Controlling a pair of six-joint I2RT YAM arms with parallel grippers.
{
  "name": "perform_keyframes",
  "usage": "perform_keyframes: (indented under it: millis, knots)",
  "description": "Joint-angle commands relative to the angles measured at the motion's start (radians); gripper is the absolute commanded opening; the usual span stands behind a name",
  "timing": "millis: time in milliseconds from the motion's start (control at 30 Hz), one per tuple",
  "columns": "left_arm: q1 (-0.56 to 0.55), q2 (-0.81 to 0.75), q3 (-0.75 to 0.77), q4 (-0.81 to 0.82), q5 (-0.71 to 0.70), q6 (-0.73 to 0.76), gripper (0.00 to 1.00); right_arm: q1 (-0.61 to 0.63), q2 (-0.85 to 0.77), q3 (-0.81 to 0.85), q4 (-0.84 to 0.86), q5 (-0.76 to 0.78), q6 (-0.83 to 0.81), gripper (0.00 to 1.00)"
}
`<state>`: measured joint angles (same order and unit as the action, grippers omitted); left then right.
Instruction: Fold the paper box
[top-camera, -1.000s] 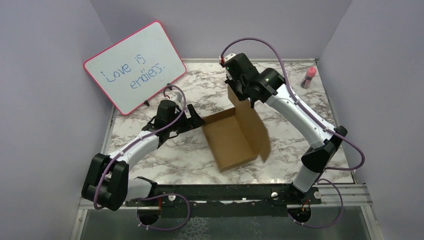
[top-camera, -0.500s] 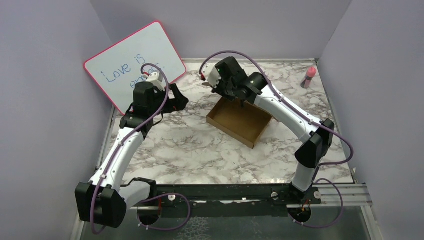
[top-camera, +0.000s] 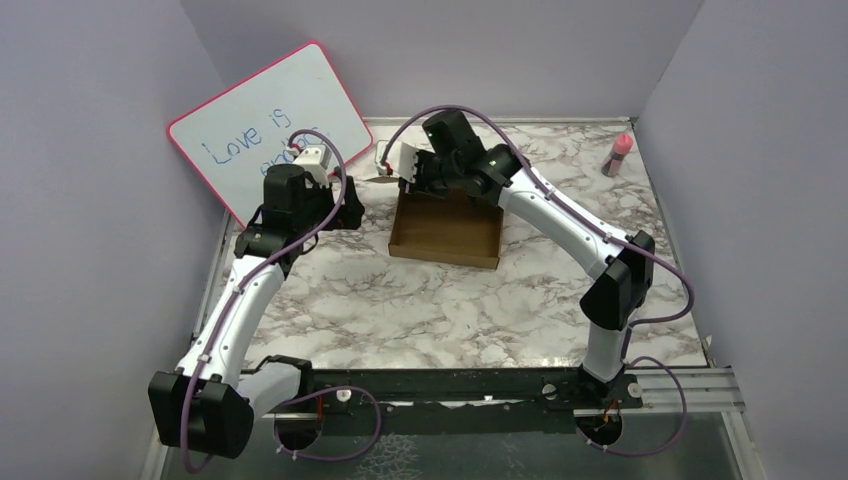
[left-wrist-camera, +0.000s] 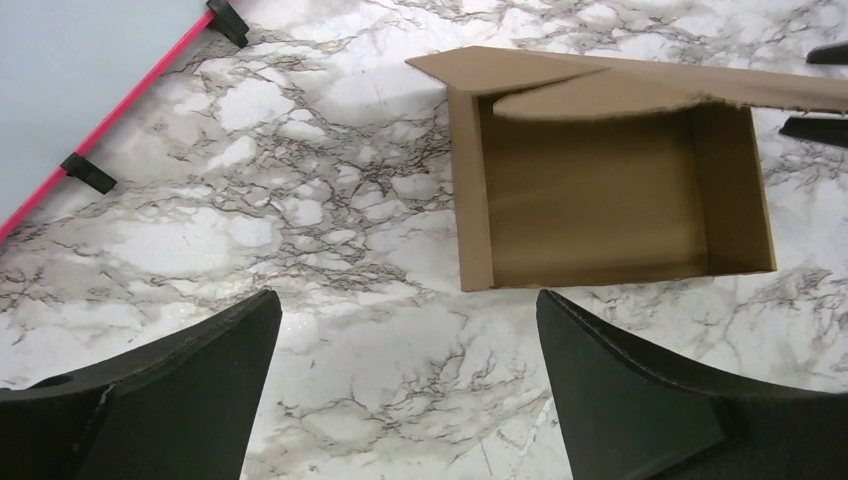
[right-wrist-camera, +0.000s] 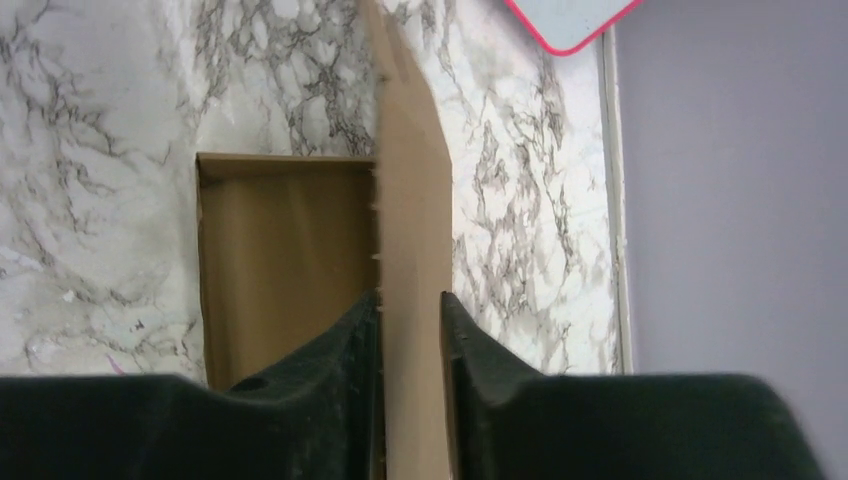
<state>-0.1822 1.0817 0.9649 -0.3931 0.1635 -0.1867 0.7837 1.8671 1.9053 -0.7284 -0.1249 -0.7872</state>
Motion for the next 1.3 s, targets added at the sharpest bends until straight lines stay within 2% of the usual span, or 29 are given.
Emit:
perform_keyframes:
  millis: [0,67,167,267,500,700,867,1100,1267]
  knots:
    - [0.007,-0.019,0.034,-0.009,-0.033,0.076,0.99,-0.004,-0.028,0.0,0.127,0.048,-0.016,0.38]
    - [0.007,-0.007,0.044,-0.006,-0.029,0.078,0.99,-0.004,-0.053,-0.033,0.172,0.112,0.012,0.48]
    - [0.007,0.036,0.069,0.003,0.01,0.077,0.99,-0.007,-0.093,-0.074,0.209,0.215,0.063,0.56]
    - [0.007,0.096,0.105,0.006,0.052,0.075,0.99,-0.015,-0.163,-0.153,0.24,0.242,0.108,0.68]
    - [0.007,0.217,0.169,0.051,0.172,0.143,0.99,-0.082,-0.357,-0.345,0.256,0.253,0.209,0.81]
    - [0.008,0.278,0.201,0.091,0.213,0.219,0.97,-0.173,-0.452,-0.449,0.264,0.191,0.267,0.82]
    - [0.009,0.312,0.245,0.139,0.25,0.262,0.96,-0.214,-0.464,-0.508,0.309,0.187,0.278,0.82]
    - [0.009,0.401,0.324,0.13,0.338,0.315,0.95,-0.262,-0.436,-0.496,0.331,0.174,0.283,0.82]
    - [0.009,0.436,0.34,0.131,0.34,0.35,0.94,-0.279,-0.441,-0.481,0.349,0.15,0.277,0.83]
